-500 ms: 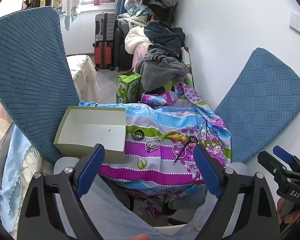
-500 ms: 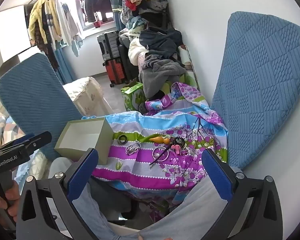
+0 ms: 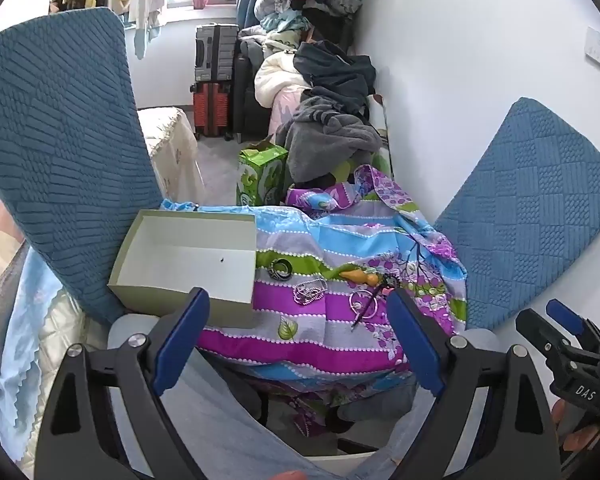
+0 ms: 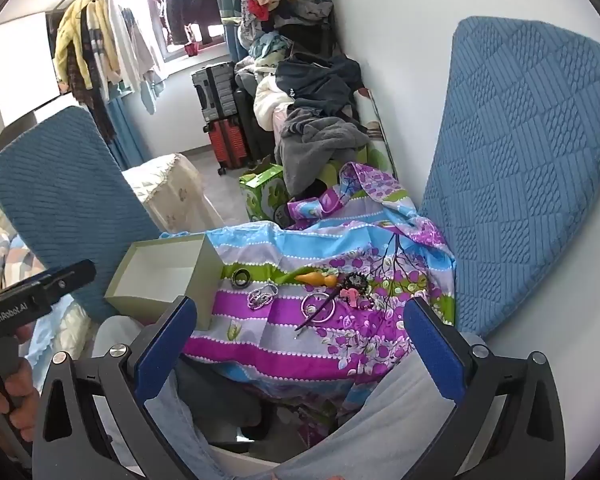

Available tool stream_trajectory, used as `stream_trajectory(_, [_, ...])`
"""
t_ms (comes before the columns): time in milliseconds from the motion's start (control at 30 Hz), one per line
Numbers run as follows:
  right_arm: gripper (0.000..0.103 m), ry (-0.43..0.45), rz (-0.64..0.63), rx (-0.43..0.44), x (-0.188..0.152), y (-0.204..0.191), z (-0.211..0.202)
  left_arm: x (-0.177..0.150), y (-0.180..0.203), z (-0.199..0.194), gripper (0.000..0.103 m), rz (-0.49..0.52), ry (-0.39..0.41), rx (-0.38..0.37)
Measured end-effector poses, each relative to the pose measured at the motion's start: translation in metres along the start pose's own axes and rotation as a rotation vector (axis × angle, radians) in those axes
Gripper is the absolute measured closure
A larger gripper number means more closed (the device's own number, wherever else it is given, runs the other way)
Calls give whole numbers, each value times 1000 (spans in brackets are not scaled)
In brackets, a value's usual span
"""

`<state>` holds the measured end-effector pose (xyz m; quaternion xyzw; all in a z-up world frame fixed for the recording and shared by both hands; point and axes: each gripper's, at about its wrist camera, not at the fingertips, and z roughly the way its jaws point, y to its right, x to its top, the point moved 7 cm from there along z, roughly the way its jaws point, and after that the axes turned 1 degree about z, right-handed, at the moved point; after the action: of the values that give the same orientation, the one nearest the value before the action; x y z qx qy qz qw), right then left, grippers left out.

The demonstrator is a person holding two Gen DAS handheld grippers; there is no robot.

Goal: Organize jewelry

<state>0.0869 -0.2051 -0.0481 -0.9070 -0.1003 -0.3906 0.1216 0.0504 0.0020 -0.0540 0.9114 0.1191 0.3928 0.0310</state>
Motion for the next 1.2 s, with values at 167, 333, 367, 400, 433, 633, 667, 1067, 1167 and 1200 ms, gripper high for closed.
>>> stream_trajectory(167, [0, 0, -19, -5, -10, 5, 10, -5, -5, 9, 13, -5, -9, 2])
stream_trajectory(333, [0, 8, -34, -16, -16, 11, 17, -10, -6, 17, 13, -19, -21, 9])
stream_trajectory(367, [0, 6, -34, -16, -16, 12, 18, -11, -7, 19, 13, -17, -21, 7])
stream_trajectory(400, [0, 7, -34, -14, -18, 13, 20, -13, -7, 20, 13, -16, -21, 7])
stream_trajectory(433, [0, 8, -36, -13, -19, 13, 21, -14, -7, 21, 13, -15, -20, 8])
stream_trajectory(633, [0, 17, -54, -13, -21, 12, 28, -21, -6, 26, 13, -12, -11, 15])
stream_trajectory(667, [0, 15, -58, -12, -23, 13, 30, -22, -7, 26, 13, -12, -6, 16])
stream_trajectory(1067, [0, -3, -57, -15, -46, 14, 38, -34, -14, 28, 13, -15, 4, 30])
stream_trajectory(1167, [0, -1, -55, -21, -48, 13, 36, -38, -13, 27, 13, -12, 4, 24])
stream_trajectory(1200, [0, -2, -50, -20, -48, 14, 36, -38, -13, 26, 13, -13, 7, 24])
